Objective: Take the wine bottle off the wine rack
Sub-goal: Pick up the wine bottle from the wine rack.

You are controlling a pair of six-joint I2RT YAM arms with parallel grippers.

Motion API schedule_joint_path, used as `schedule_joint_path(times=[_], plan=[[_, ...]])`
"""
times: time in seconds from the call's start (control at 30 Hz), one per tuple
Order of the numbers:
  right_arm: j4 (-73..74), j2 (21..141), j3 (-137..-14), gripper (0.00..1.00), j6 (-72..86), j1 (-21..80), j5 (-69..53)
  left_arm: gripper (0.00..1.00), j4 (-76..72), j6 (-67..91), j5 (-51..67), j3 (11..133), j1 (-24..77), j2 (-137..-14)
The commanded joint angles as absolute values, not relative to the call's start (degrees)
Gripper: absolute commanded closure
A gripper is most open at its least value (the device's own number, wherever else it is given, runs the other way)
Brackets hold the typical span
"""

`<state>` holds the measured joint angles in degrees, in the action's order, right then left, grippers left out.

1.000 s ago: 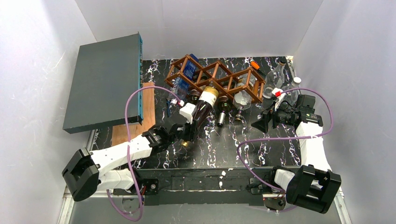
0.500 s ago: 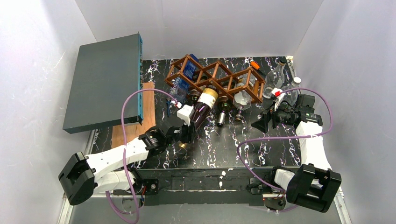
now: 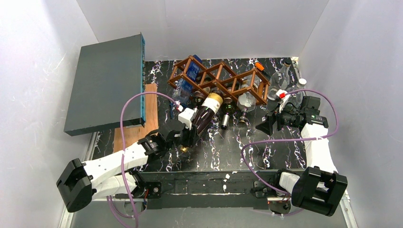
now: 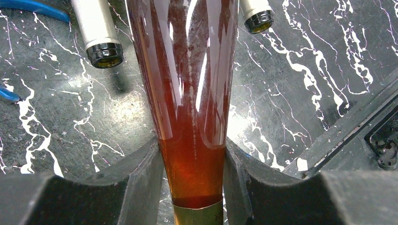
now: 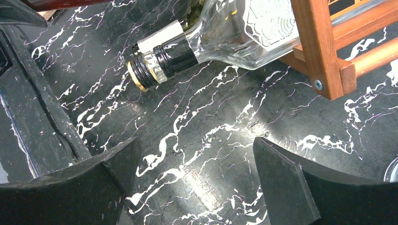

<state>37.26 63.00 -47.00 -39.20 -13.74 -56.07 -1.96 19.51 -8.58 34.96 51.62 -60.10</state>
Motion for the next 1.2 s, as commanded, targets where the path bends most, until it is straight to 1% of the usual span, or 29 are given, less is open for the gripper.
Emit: schedule_joint_path(times=[0.0, 0.57, 0.9, 1.17], plan=[[36.0, 63.0, -46.7, 0.02, -39.5, -13.3, -56.4, 1.0, -19.0, 18.4, -12.9, 37.9, 51.4, -53.6], [36.0, 63.0, -46.7, 0.02, -39.5, -13.2, -56.3, 1.0, -18.6, 18.3, -13.4, 36.2, 51.4, -52.2], [36.0, 63.1, -46.7, 0.02, -39.5, -13.2, -56.3, 1.0, -14.0, 20.3, -16.0, 34.2, 51.5, -48.4], [35.9, 63.1, -46.6, 0.02, -39.5, -13.2, -56.2, 1.0, -10.5, 23.4, -15.7, 33.7, 51.5, -46.5]])
